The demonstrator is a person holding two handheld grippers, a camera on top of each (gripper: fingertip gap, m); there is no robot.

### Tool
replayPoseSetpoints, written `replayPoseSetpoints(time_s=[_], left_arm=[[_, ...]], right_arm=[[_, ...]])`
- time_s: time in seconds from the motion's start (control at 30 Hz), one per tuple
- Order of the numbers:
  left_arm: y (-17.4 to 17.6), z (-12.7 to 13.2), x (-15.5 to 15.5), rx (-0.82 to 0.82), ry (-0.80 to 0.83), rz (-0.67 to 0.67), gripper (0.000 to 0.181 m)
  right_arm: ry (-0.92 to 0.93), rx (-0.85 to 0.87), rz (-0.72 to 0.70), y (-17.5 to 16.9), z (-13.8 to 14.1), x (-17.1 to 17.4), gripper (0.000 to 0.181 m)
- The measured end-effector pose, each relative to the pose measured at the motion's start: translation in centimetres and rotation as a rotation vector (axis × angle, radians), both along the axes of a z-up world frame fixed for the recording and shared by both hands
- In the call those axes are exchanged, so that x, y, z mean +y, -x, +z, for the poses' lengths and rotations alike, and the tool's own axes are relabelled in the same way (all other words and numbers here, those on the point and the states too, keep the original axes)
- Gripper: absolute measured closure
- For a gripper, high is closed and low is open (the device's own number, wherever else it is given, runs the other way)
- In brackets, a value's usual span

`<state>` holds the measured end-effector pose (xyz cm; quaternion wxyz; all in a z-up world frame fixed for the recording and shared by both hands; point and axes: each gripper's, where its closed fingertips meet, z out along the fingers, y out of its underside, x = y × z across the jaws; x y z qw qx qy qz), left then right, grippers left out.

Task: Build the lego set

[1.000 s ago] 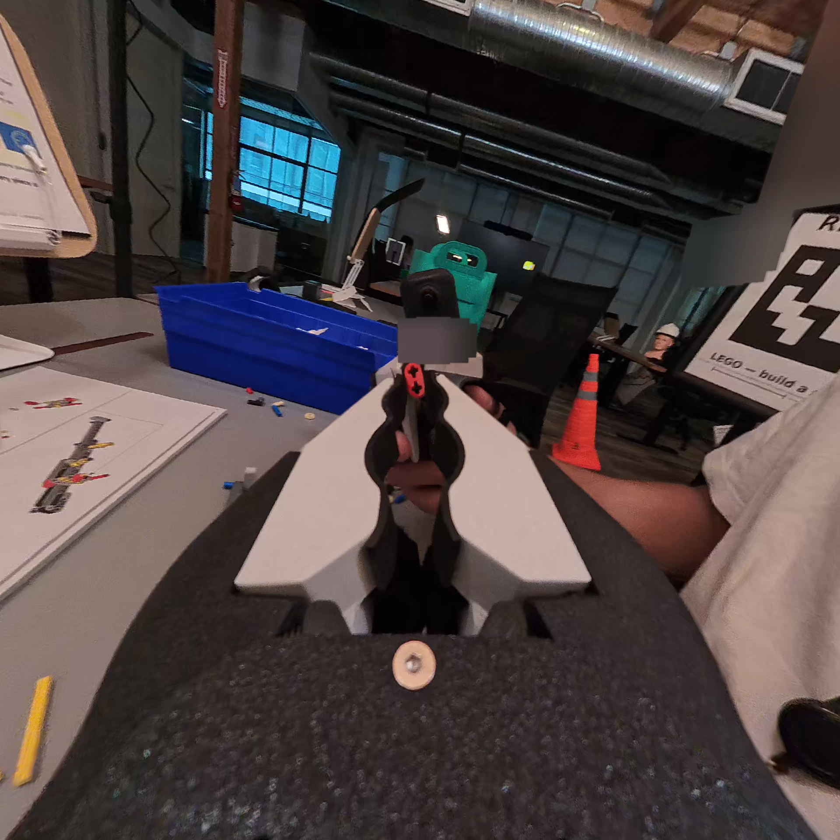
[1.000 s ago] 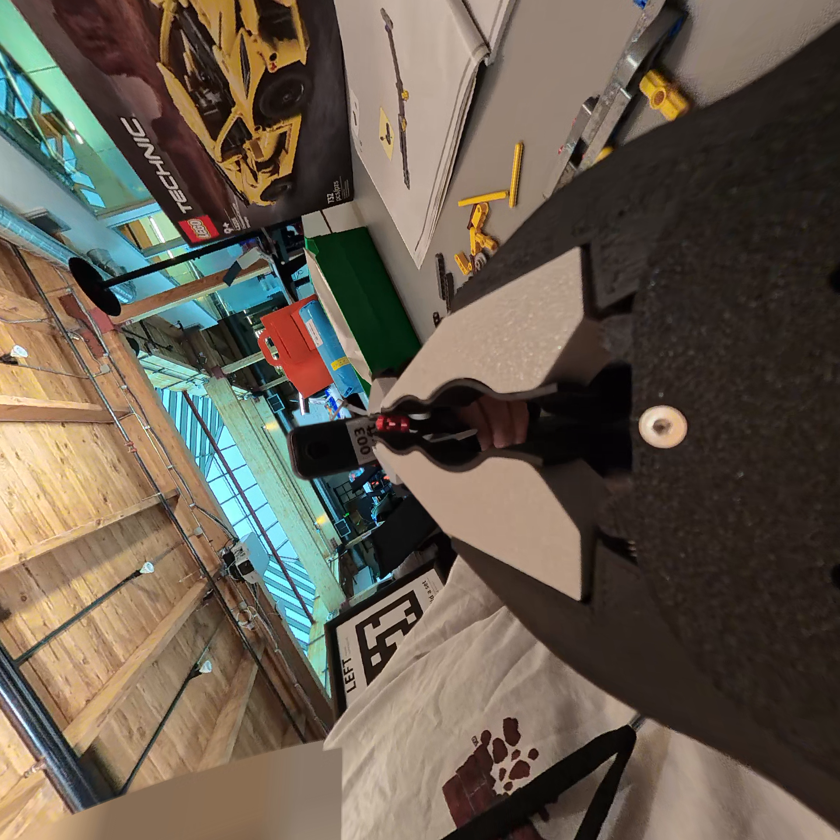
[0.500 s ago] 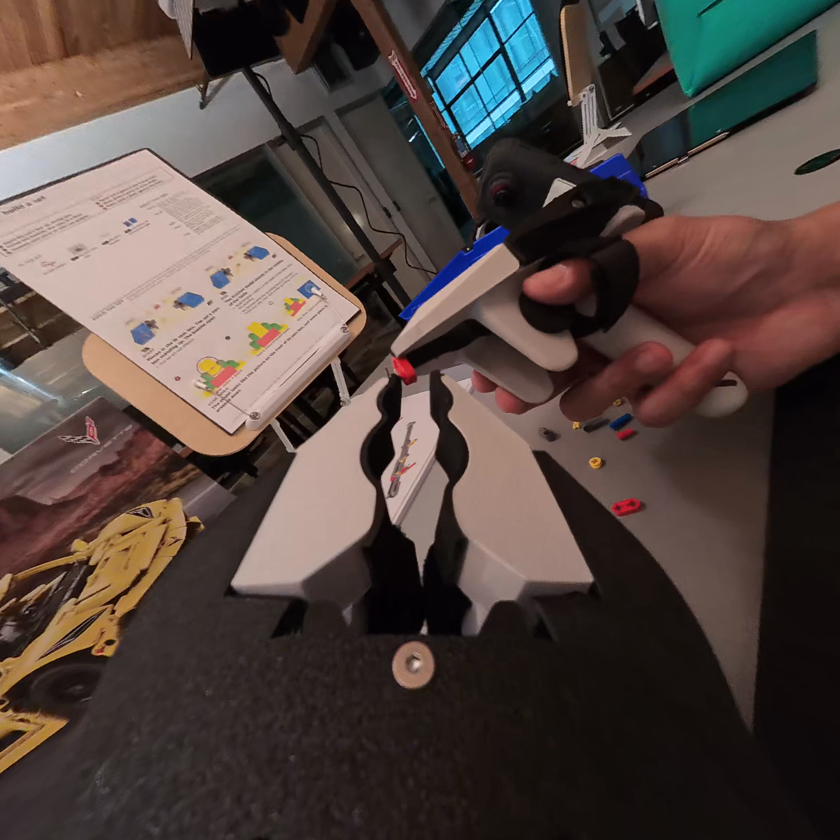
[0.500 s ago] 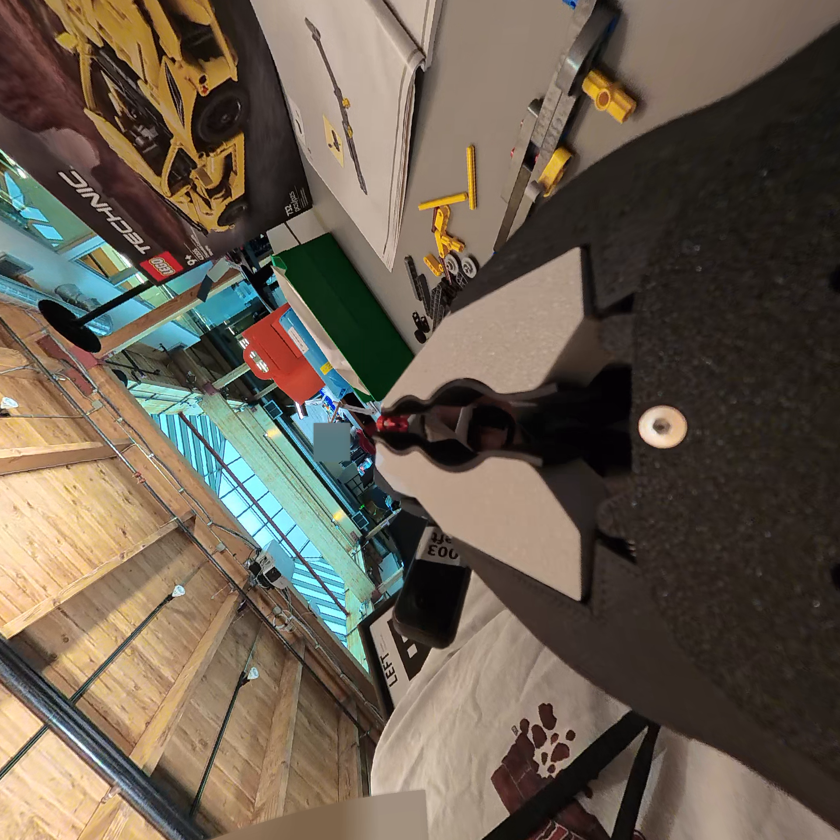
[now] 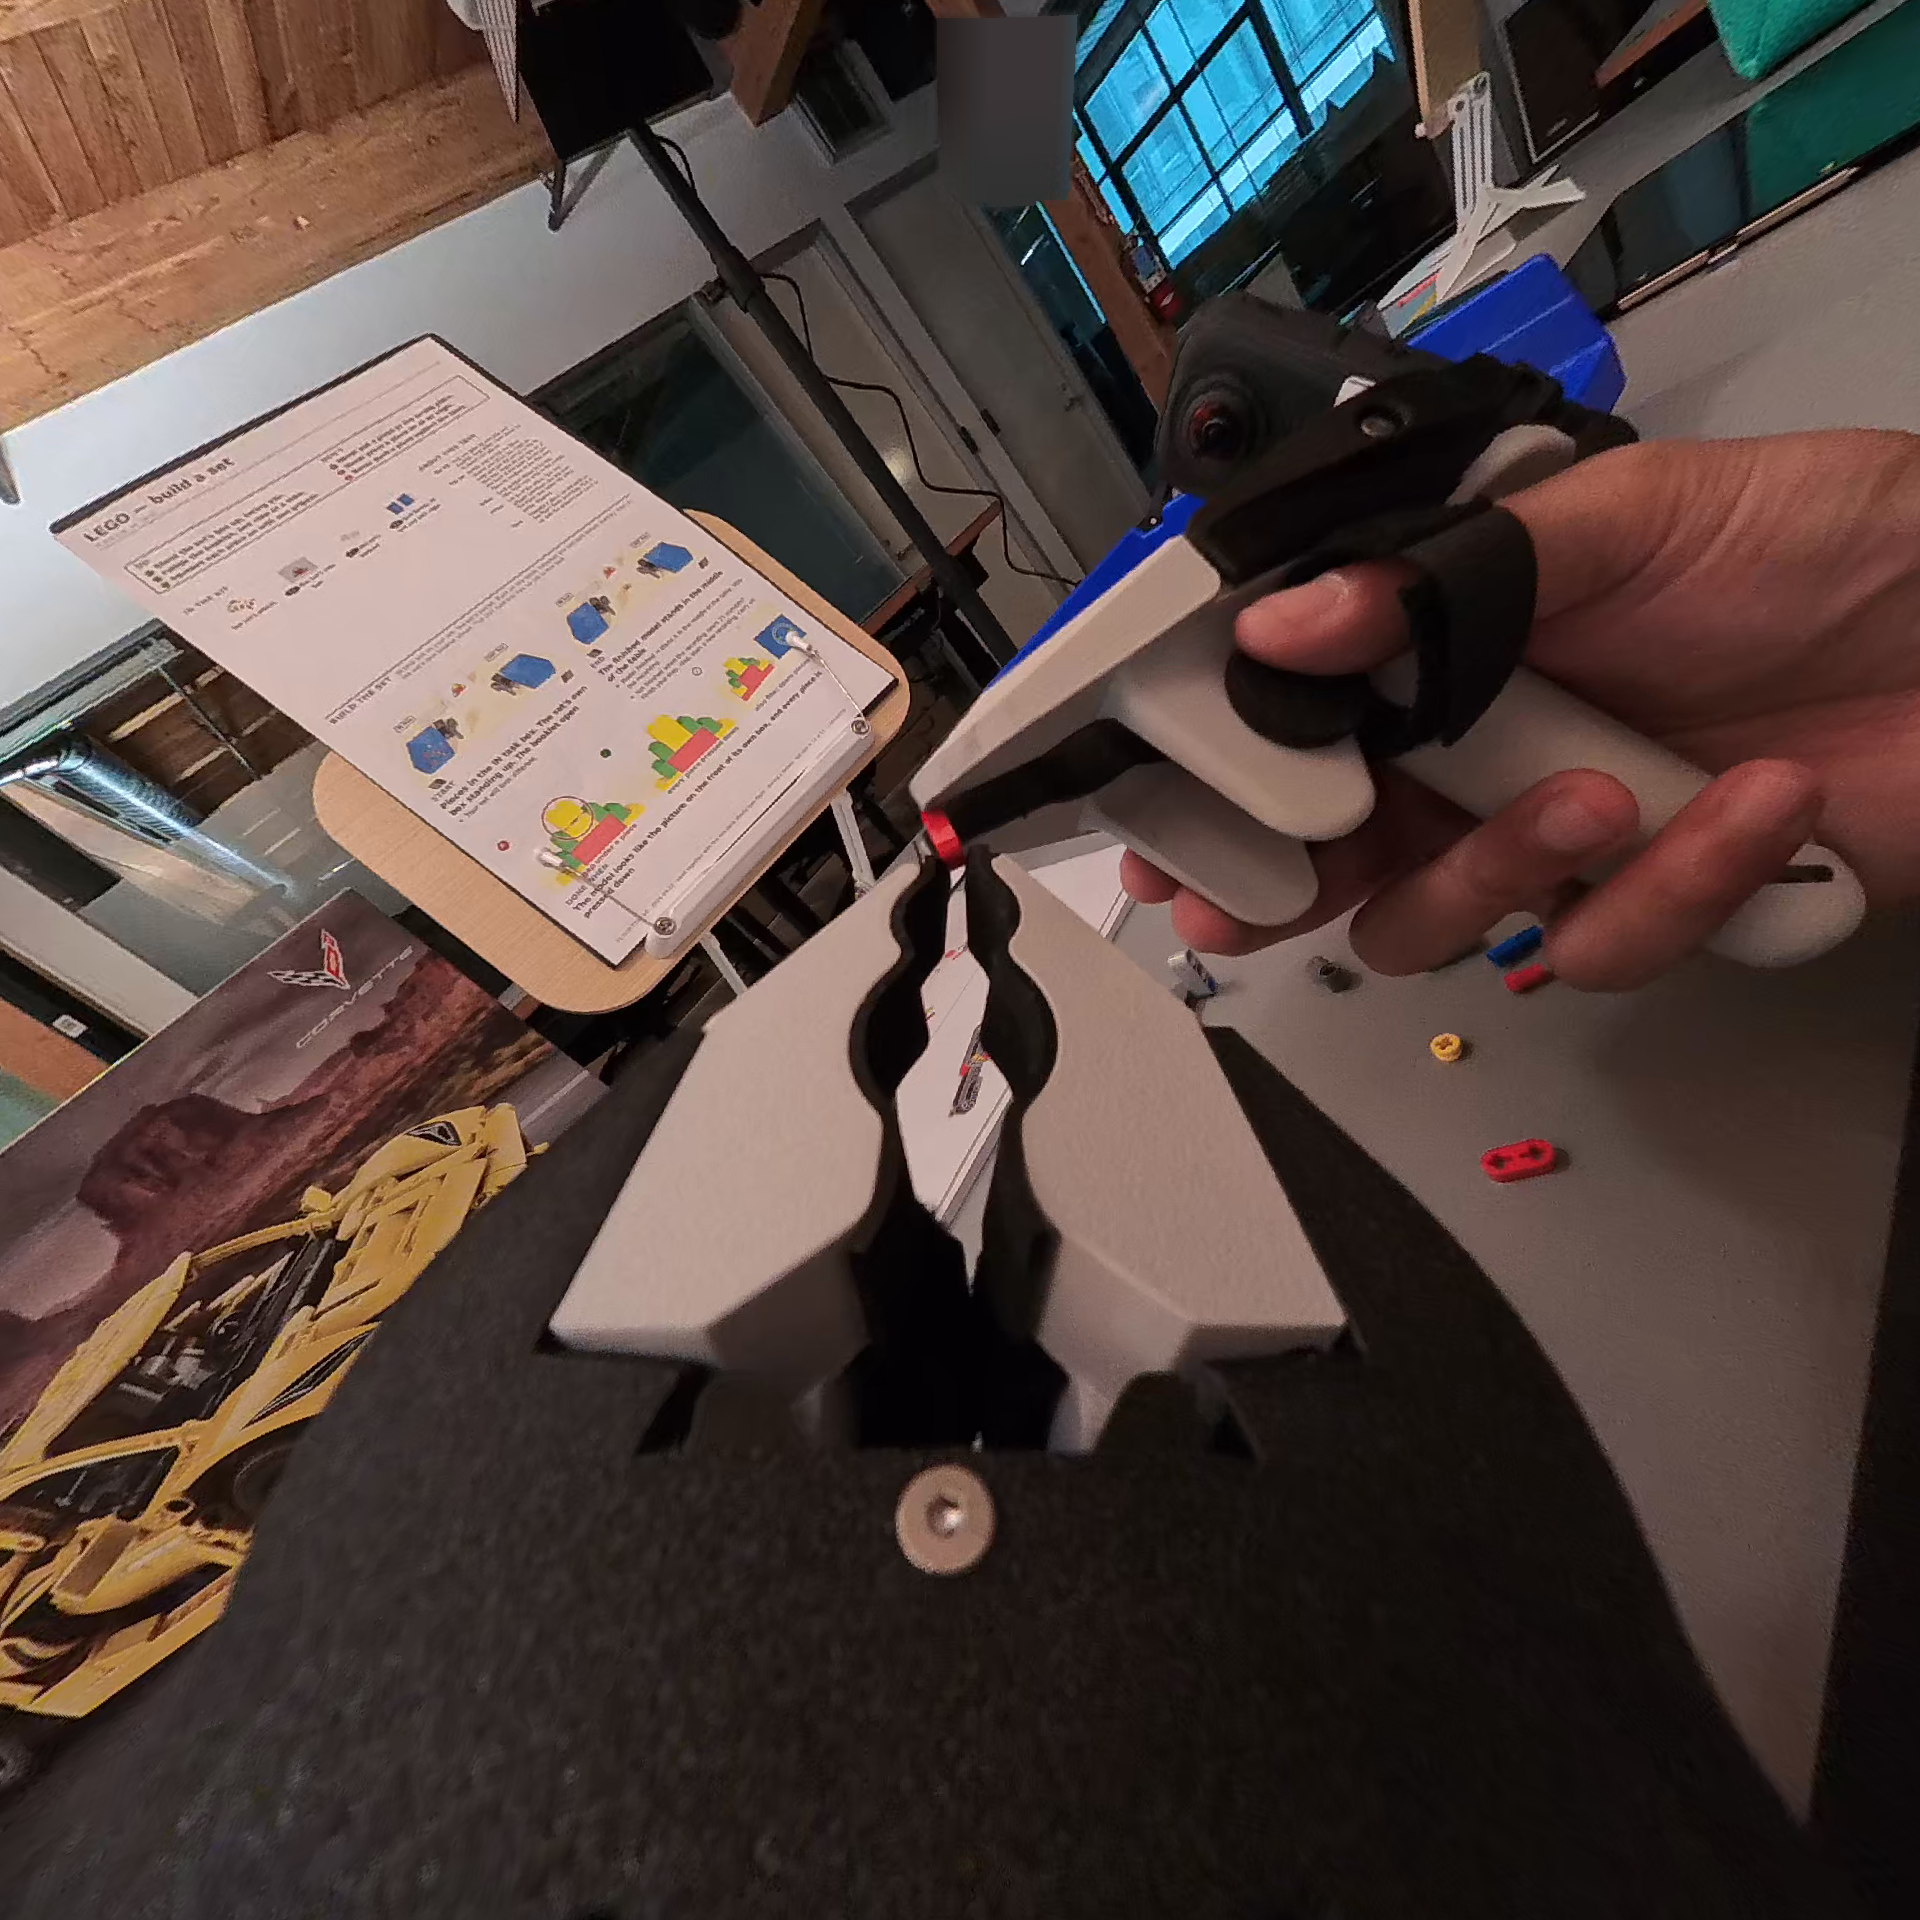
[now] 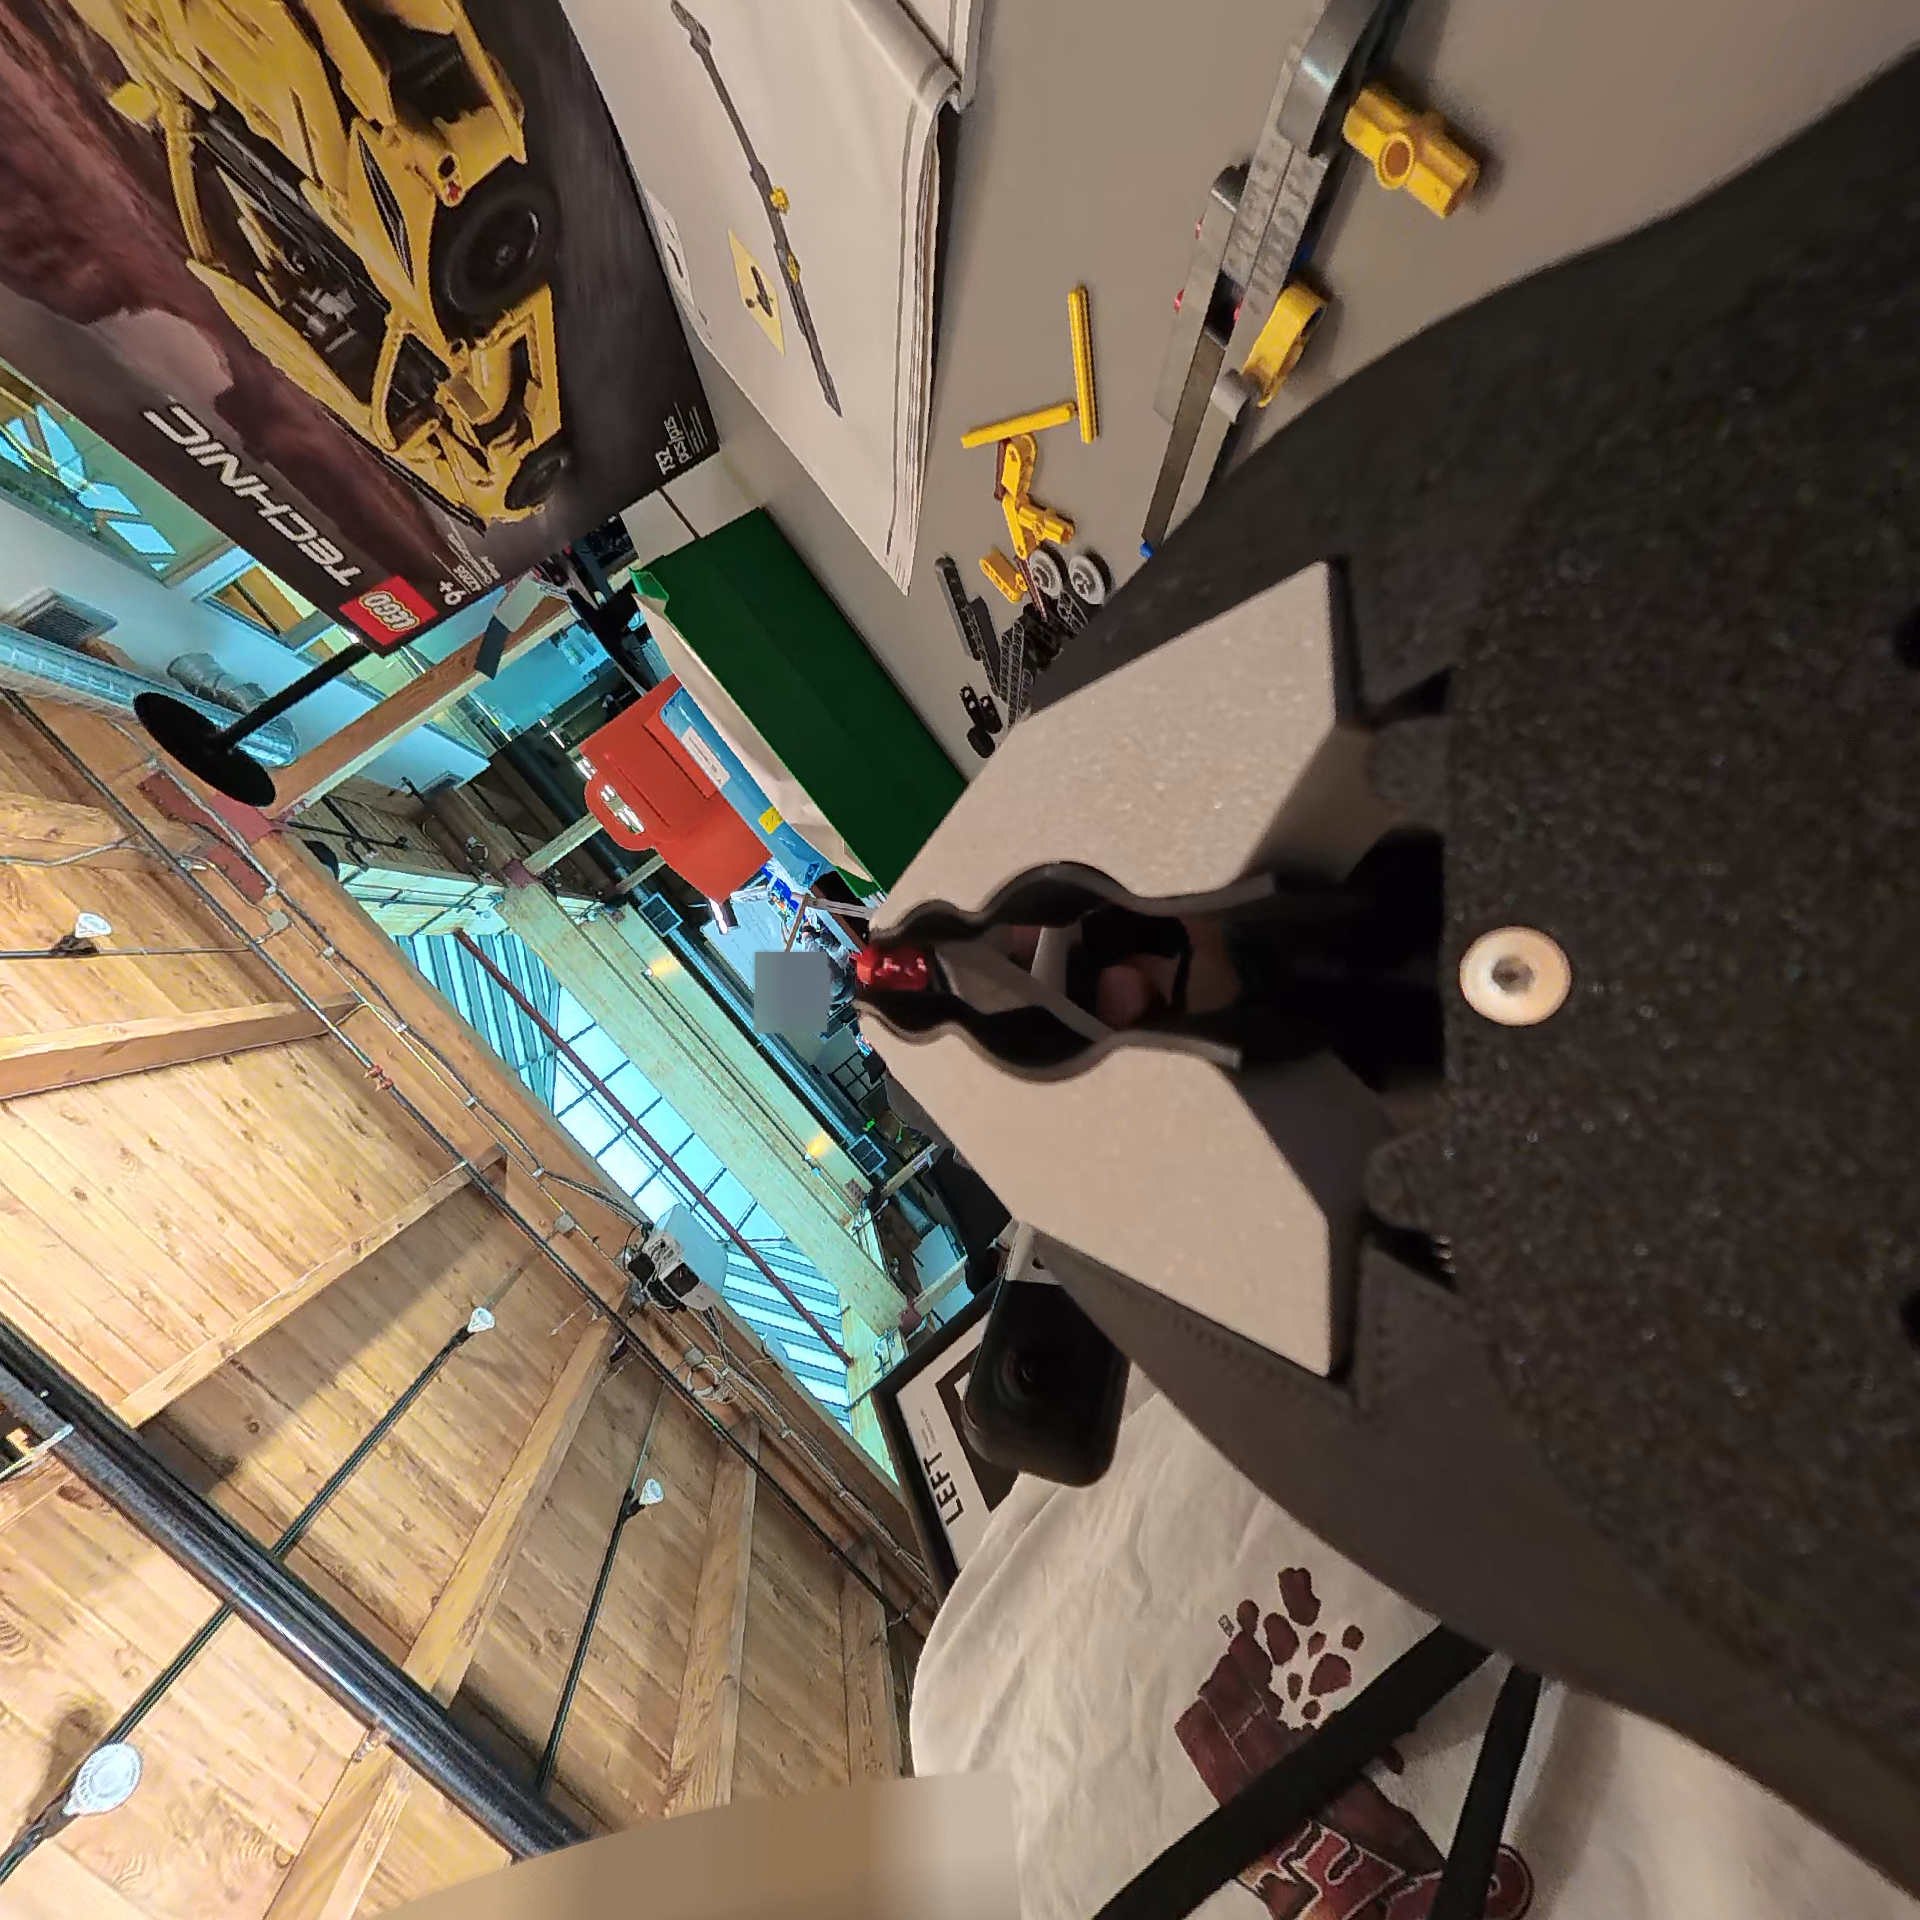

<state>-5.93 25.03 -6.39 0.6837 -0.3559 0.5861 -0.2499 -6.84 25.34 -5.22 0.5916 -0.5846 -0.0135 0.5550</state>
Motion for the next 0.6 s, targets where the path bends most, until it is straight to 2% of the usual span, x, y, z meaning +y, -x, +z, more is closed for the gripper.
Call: replayPoseSetpoints(time_s=[0.6], left_arm=[[-0.04,0.03,0.35,0.001,-0.056,0.077,0.179]], right_arm=[[0.013,-0.012,-0.026,-0.2,-0.33,0.35,0.175]])
